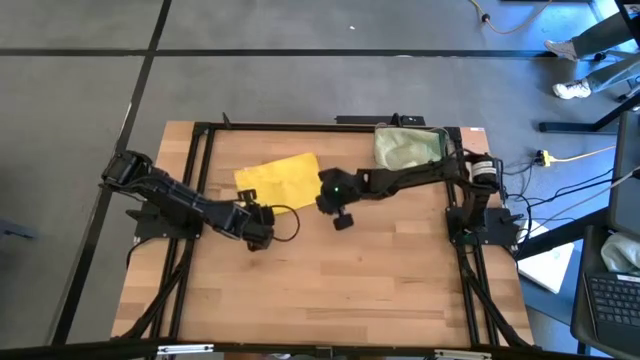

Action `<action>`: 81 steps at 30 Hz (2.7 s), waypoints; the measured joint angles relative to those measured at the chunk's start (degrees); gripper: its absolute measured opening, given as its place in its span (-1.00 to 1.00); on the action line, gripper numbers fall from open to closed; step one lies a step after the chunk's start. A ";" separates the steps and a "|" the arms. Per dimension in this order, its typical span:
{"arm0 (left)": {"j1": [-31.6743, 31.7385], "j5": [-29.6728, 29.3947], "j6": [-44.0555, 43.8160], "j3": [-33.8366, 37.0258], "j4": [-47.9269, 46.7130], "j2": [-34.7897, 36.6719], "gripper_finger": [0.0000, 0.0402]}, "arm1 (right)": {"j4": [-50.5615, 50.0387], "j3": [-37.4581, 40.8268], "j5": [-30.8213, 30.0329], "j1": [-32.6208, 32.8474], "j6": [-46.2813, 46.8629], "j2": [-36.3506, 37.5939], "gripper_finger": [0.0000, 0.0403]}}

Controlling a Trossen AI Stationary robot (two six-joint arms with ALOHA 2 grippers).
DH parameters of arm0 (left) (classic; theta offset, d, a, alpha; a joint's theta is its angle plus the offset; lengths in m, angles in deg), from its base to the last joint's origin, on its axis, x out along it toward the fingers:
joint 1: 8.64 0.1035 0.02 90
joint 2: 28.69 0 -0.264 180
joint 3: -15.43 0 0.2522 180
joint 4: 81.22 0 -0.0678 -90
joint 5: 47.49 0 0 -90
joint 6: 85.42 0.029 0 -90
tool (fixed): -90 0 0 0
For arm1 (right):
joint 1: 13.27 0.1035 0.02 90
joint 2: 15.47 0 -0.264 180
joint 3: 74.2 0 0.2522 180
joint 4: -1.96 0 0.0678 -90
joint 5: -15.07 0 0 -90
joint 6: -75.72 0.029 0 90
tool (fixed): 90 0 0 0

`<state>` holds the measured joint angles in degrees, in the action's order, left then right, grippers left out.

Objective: Fold microfiber towels
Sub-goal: Fold the yellow cloth

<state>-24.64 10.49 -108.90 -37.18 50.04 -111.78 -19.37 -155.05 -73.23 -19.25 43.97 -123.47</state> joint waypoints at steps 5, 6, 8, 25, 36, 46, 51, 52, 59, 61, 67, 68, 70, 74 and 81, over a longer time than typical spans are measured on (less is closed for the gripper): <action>-1.91 0.00 -1.46 0.00 -2.33 0.00 -0.51 | -1.07 0.50 -0.10 1.88 -0.01 -0.66 -0.52; -1.87 0.04 -1.48 0.00 -2.78 0.00 -0.48 | -0.77 0.76 -0.12 2.13 -0.07 -0.66 -0.52; -1.53 0.22 -1.48 0.20 -3.51 0.00 -0.40 | -0.96 0.89 -0.09 2.26 -0.11 -0.70 -0.52; 1.50 6.51 -2.99 5.52 -4.03 0.28 -0.10 | -3.39 0.94 -0.09 -0.45 0.04 -2.60 -0.52; 1.32 4.40 -3.30 5.60 -4.13 0.02 -0.11 | -2.81 0.94 3.45 -0.43 3.36 -2.58 -0.12; -2.48 -0.53 -1.43 3.03 -13.44 -0.24 -0.11 | -0.48 0.94 5.59 -0.43 8.30 -2.58 0.02; -1.15 3.51 -1.39 3.69 -12.18 -0.22 -0.11 | 1.78 0.92 10.66 -0.43 10.53 -3.06 0.03; -0.75 4.77 -1.39 3.82 -12.19 -0.22 -0.11 | 1.96 0.90 11.28 -0.41 10.51 -3.25 0.03; -0.05 6.36 -1.35 3.74 -12.00 -0.11 -0.11 | -0.53 0.87 11.99 -0.30 10.67 -4.31 0.03; -0.01 6.35 -1.35 3.72 -12.02 -0.11 -0.11 | -0.53 0.87 11.99 -0.30 10.63 -5.08 0.03; -0.01 6.19 -1.61 3.70 -11.60 -0.11 -0.11 | -0.93 0.85 12.16 -0.30 10.45 -7.14 0.03; -0.01 6.17 -1.61 3.71 -11.36 -0.11 -0.11 | -0.86 0.85 12.32 -0.34 10.42 -7.23 0.03; -0.01 6.15 -1.36 3.70 -10.98 -0.12 -0.14 | -0.73 0.85 13.02 -0.34 10.37 -7.26 0.03; -0.03 6.37 -1.35 3.69 -10.51 -0.22 -0.35 | 2.12 0.87 16.47 -0.30 10.48 -7.54 0.03; -0.01 6.01 -1.83 3.65 -10.06 -0.24 -0.93 | 5.71 0.87 17.62 0.61 10.49 -7.54 0.03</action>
<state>-24.65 16.50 -110.74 -33.53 39.97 -112.02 -13.66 -154.18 -55.61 -18.64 54.46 -131.01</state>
